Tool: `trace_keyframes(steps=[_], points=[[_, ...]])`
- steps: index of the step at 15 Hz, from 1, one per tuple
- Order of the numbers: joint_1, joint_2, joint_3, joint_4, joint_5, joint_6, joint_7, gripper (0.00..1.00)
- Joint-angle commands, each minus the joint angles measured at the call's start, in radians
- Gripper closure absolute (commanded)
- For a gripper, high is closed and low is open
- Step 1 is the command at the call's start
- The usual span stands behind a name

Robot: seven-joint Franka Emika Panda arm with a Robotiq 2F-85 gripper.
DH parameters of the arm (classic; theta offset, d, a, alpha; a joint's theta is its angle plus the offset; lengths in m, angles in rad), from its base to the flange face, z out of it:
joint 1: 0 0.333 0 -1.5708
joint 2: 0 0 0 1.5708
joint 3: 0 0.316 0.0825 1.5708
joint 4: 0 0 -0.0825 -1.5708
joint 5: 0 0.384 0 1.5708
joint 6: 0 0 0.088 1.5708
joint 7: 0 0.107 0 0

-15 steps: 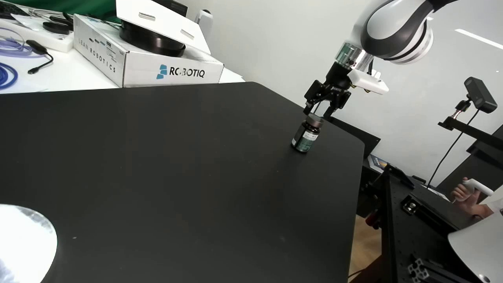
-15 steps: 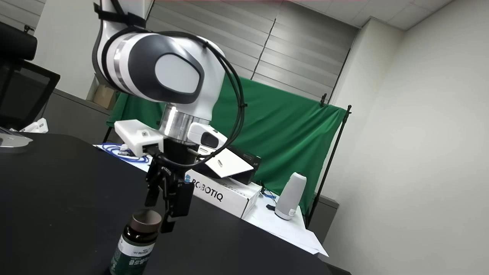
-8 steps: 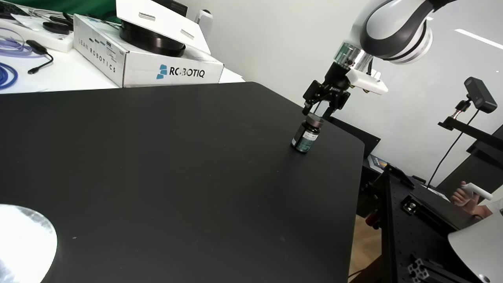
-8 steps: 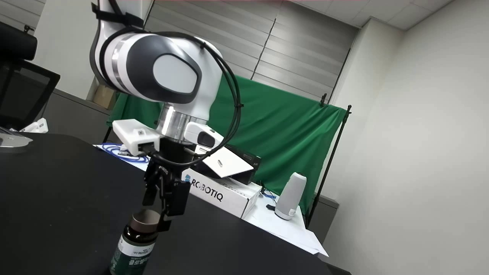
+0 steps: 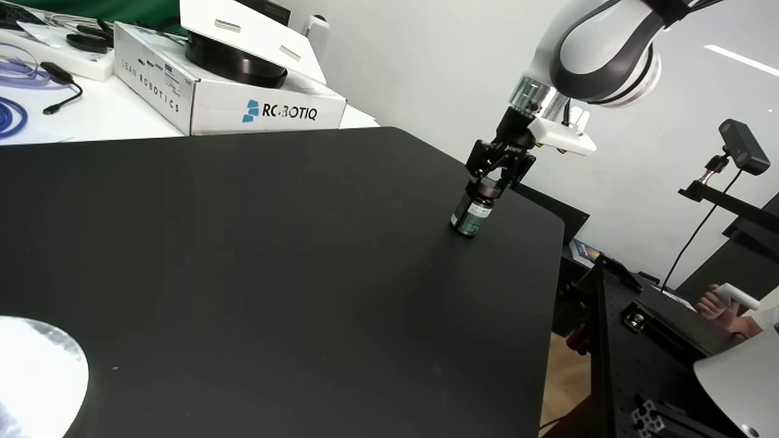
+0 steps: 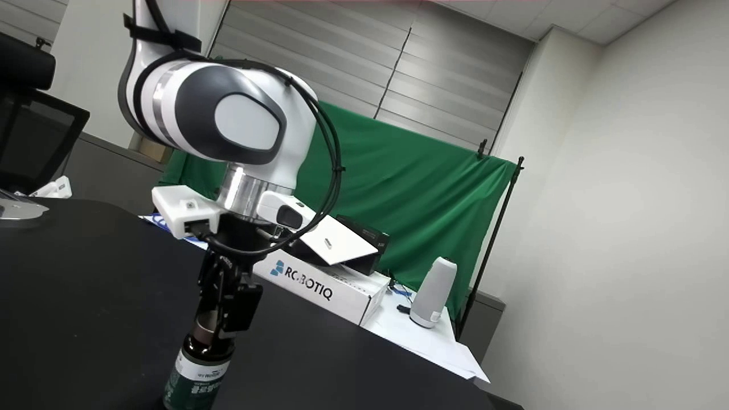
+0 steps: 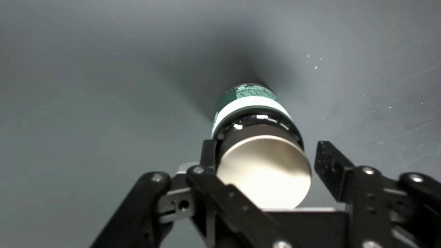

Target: Place the bottle on top of the silver object

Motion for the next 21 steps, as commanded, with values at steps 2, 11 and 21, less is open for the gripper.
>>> trace_keyframes(steps=[2, 11, 21], points=[[0.029, -0.002, -0.015, 0.010, -0.028, -0.019, 0.048, 0.58], [0.075, -0.154, 0.060, 0.118, -0.146, -0.382, 0.015, 0.64], [0.243, -0.228, 0.328, 0.201, -0.113, -0.419, 0.025, 0.64]])
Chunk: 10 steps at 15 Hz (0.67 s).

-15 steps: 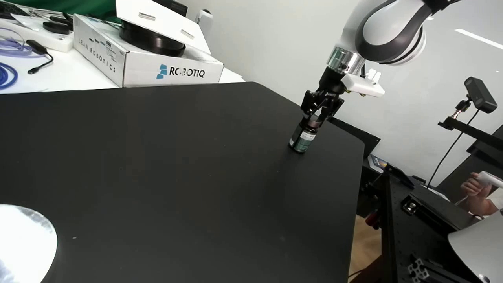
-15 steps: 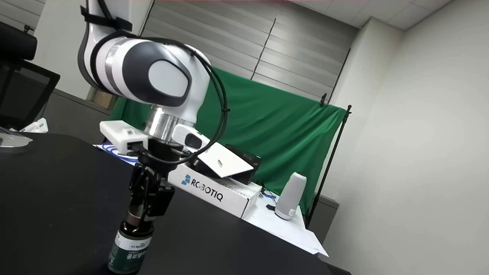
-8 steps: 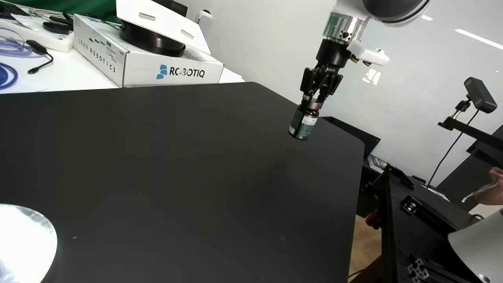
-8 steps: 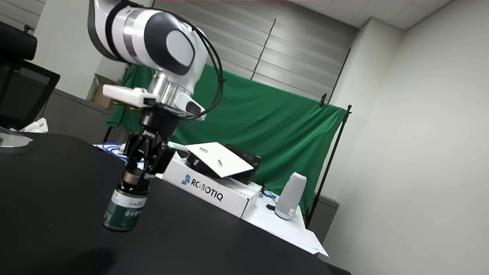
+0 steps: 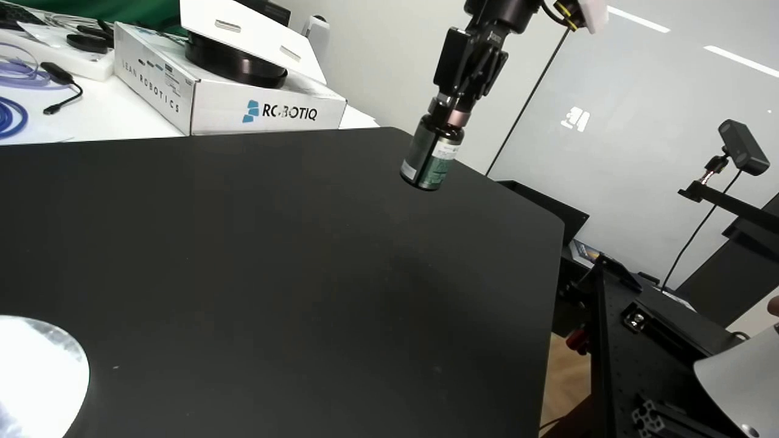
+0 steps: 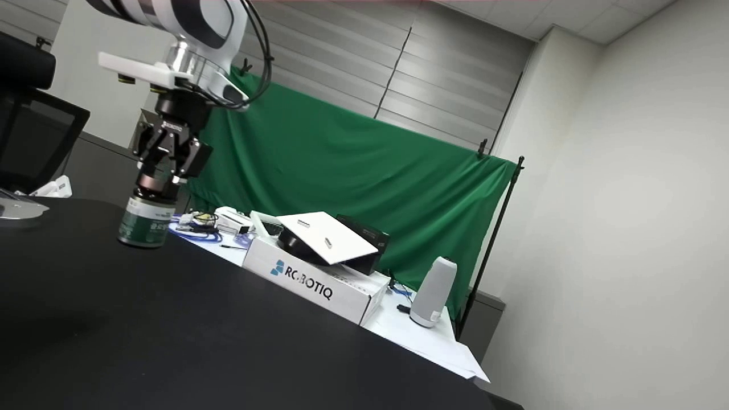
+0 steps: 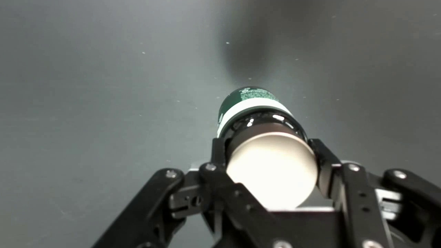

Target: Place the bottle on top of the silver object

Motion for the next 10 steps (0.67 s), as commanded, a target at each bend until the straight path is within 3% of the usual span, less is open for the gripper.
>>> trace_keyframes(steps=[1, 7, 8, 10], points=[[0.077, 0.024, 0.094, 0.052, 0.013, 0.014, 0.013, 0.64], [0.182, 0.147, 0.194, 0.192, 0.015, 0.002, 0.008, 0.64], [0.173, 0.094, 0.184, 0.118, 0.023, 0.031, -0.002, 0.39], [0.191, 0.129, 0.192, 0.154, 0.023, 0.029, -0.002, 0.39]])
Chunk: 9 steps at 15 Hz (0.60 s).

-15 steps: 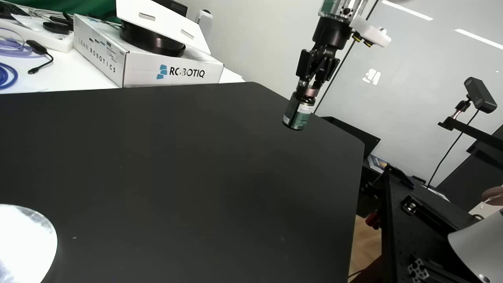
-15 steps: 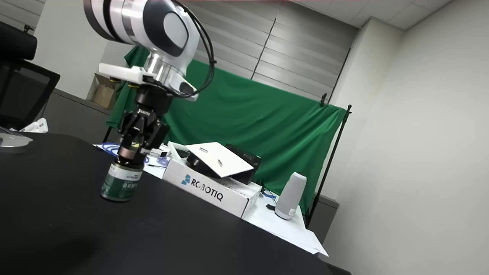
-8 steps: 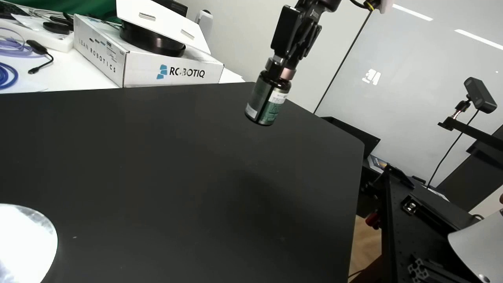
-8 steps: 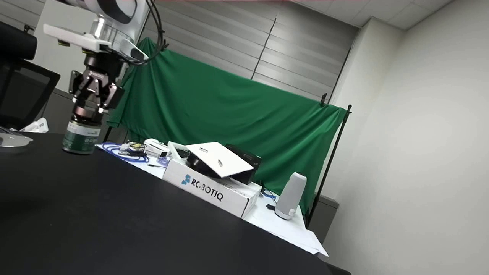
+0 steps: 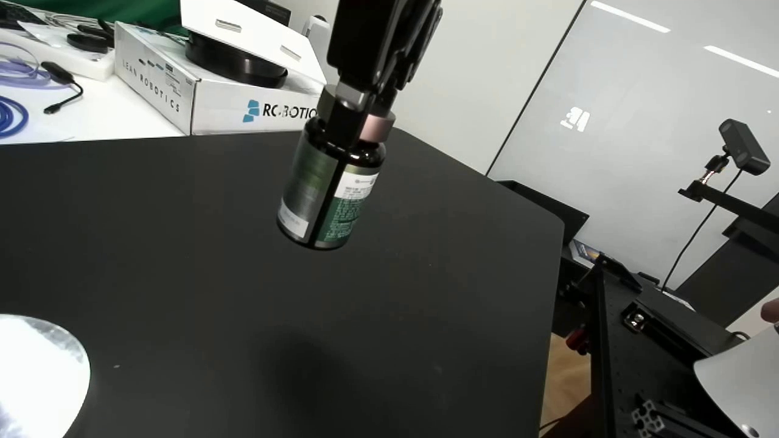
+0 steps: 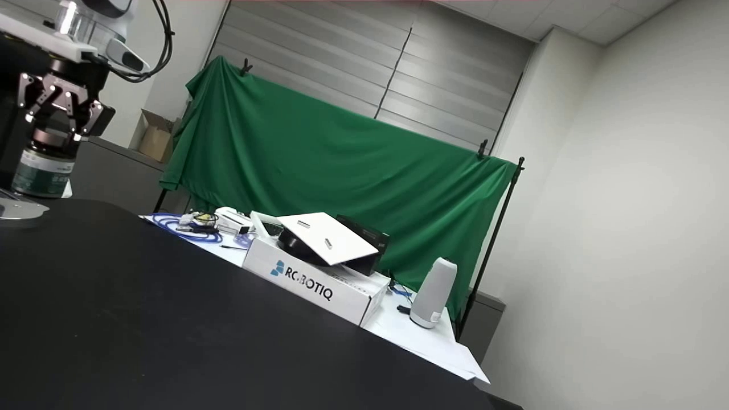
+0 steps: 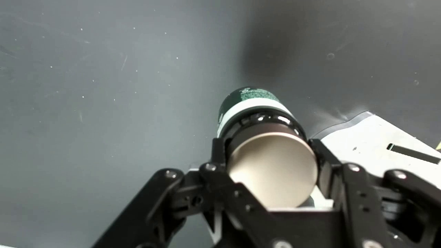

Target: Place the bottle on top of the silver object

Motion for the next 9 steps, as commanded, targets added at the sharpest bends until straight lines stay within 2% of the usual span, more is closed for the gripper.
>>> trace_keyframes(steps=[1, 6, 7, 9], points=[[0.005, 0.009, -0.004, 0.009, 0.002, -0.003, -0.002, 0.39], [0.001, 0.015, -0.007, 0.017, 0.002, -0.004, -0.004, 0.39], [0.002, 0.031, -0.011, 0.032, -0.021, 0.012, -0.010, 0.64], [0.004, 0.080, -0.020, 0.079, -0.060, 0.031, -0.026, 0.64]])
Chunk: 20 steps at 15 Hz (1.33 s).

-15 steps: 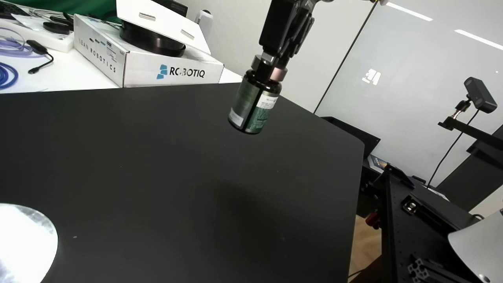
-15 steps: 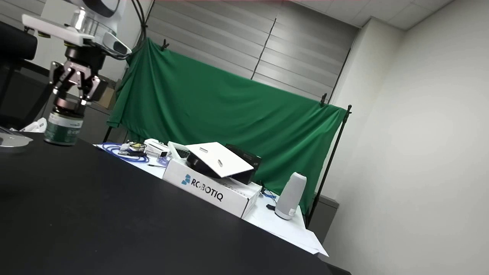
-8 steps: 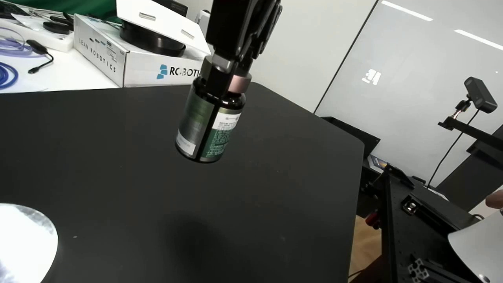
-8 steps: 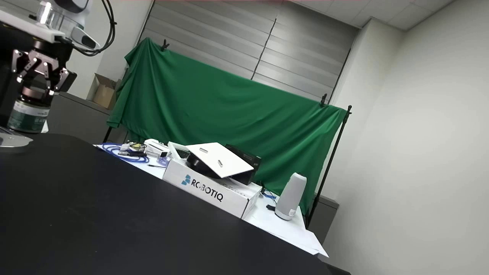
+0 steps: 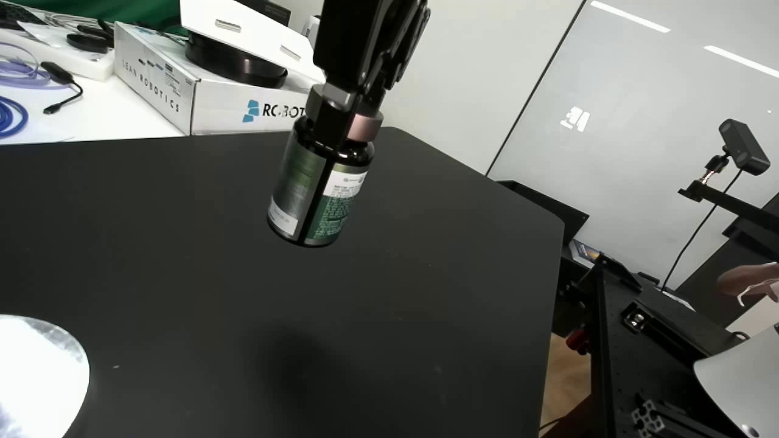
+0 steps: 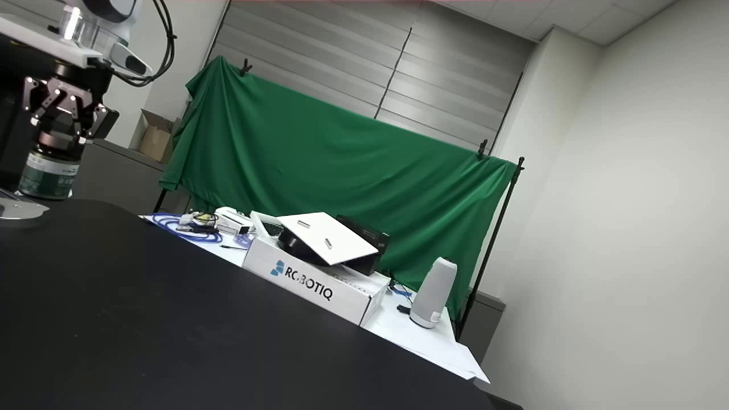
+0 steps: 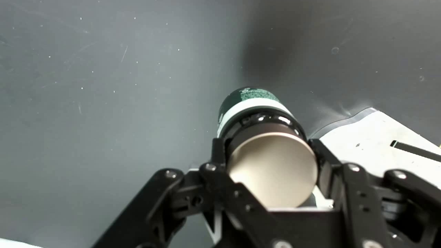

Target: Place the bottle on top of the silver object

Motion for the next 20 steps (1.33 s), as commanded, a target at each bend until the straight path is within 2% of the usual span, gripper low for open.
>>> trace_keyframes(steps=[1, 6, 12, 20], points=[[0.009, 0.084, -0.022, 0.084, -0.065, 0.030, -0.019, 0.64], [0.022, 0.214, -0.029, 0.207, -0.084, 0.066, -0.086, 0.64], [0.091, 0.321, -0.027, 0.370, -0.094, 0.048, -0.133, 0.64], [0.170, 0.398, 0.002, 0.456, -0.098, 0.068, -0.202, 0.64]])
